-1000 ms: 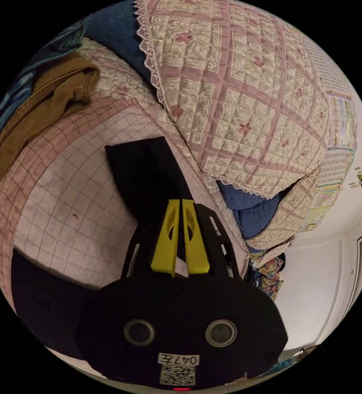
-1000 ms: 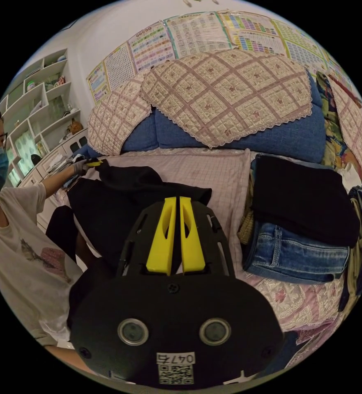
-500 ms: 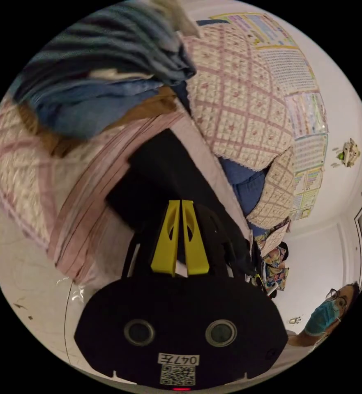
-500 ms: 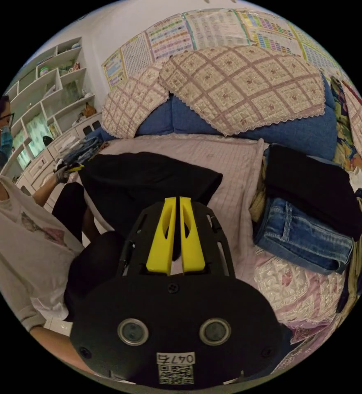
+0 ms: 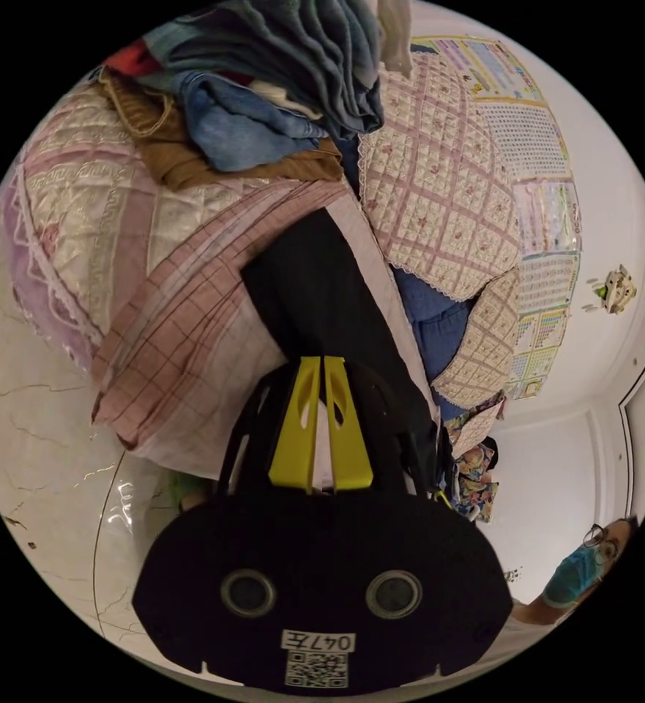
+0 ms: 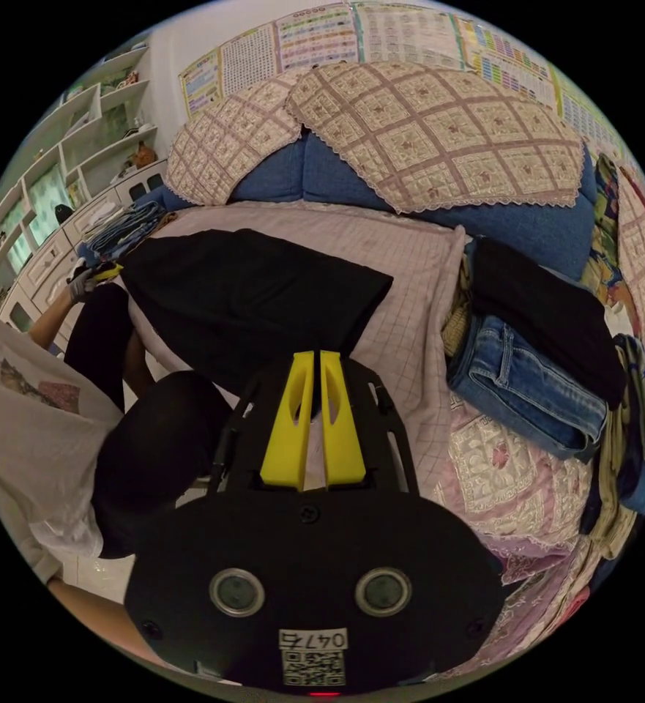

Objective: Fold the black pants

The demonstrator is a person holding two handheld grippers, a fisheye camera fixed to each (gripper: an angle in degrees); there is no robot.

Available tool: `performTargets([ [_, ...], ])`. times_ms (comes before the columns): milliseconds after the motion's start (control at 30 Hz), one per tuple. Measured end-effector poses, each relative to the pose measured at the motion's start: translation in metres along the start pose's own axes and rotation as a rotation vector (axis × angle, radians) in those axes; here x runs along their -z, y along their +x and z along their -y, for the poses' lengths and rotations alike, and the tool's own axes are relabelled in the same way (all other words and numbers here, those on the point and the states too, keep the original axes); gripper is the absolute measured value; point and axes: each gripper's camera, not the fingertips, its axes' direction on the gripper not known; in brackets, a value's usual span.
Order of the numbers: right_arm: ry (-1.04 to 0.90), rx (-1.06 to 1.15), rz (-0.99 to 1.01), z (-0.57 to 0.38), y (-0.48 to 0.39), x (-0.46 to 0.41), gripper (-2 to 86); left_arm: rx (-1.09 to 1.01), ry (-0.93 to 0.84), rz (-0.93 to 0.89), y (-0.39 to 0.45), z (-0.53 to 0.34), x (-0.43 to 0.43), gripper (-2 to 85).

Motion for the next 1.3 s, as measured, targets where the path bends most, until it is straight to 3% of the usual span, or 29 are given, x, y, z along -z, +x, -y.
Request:
performTargets([
  [267, 0.027, 0.003, -0.02, -0.025, 0.004, -0.01, -0.9, -0.004, 0.009, -0.012, 0.014, -0.013, 0.019, -1.0],
  [500, 0.045, -0.022, 0.0, -0.036, 0.01, -0.01, -0.8, -0.213, 0.001, -0.017, 0.086, 0.012, 0.025, -1.0],
  [567, 0.041, -0.014, -0.015, -0.041, 0.008, -0.011, -0.9, -0.286, -0.018, 0.085, 0.109, 0.008, 0.028, -1.0],
  [633, 0.037, -0.014, -0.018, -0.046, 0.009, -0.013, -0.9, -0.269, -0.046, 0.147, 0.107, 0.004, 0.025, -1.0],
  [767, 0.038, -0.018, -0.011, -0.056, 0.008, -0.014, -0.9, -0.138, -0.089, 0.097, 0.071, -0.001, 0.014, -1.0],
  [933, 0.134, 0.067, -0.096, -0.075, -0.021, 0.013, -0.9, -0.136, -0.067, 0.079, 0.078, -0.005, 0.007, -0.9],
  [1033, 0.032, 0.102, -0.128, -0.091, -0.03, -0.002, -0.8, -0.142, -0.069, 0.097, 0.088, -0.002, -0.003, -0.8],
  [1300, 0.076, -0.178, -0.125, -0.117, -0.007, -0.014, 7.0, -0.099, -0.051, 0.076, 0.108, -0.014, -0.029, 6.1],
])
